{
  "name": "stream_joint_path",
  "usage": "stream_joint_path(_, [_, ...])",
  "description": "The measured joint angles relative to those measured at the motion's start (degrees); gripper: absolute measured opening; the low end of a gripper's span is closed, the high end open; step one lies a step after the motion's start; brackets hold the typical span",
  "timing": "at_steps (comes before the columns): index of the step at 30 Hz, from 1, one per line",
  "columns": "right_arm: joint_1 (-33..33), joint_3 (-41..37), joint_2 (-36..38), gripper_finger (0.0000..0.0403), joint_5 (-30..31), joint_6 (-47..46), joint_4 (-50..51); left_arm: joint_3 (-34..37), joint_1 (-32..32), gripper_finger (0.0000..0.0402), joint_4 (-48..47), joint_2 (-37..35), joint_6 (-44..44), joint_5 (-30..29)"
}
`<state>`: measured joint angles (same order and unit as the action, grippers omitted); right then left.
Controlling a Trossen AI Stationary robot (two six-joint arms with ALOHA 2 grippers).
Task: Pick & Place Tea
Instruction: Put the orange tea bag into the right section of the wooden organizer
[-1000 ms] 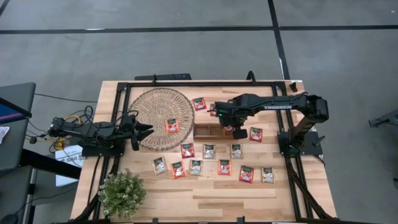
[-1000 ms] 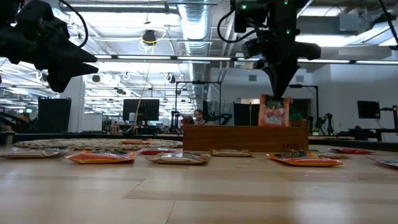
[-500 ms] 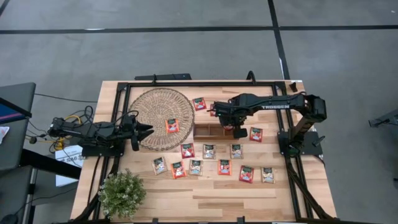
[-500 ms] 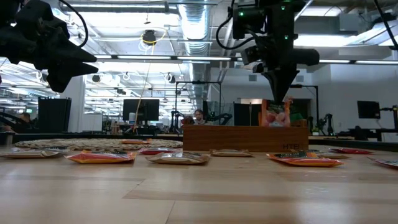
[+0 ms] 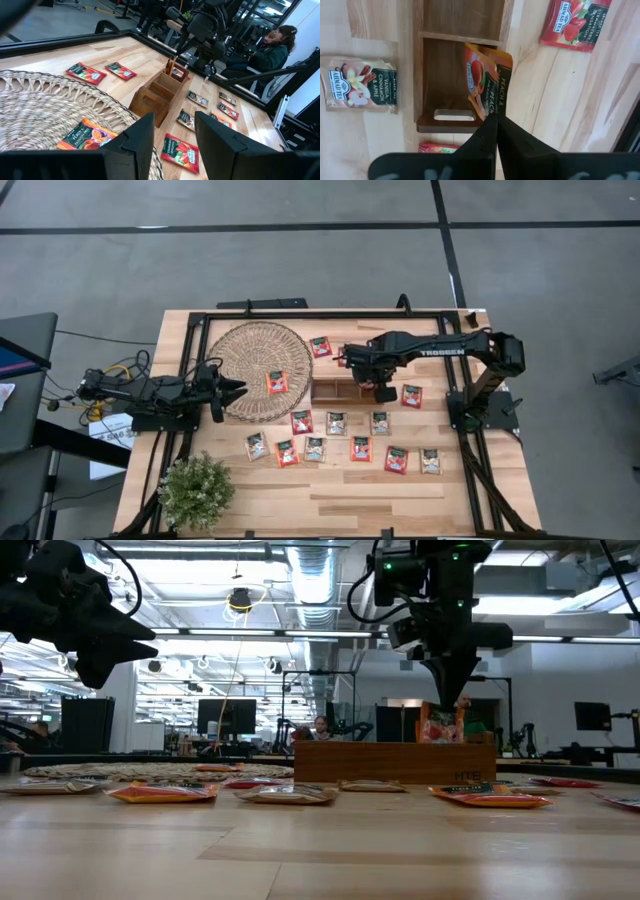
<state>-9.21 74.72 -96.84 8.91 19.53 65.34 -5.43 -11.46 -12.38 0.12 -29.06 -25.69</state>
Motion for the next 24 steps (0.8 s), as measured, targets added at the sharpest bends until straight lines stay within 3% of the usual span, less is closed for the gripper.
stream_joint_path(24, [-2.6,0.0,0.0,0.0,-7.7,0.5,-0.3,0.0,0.0,0.0133,0.0,0.0,0.0,0.0])
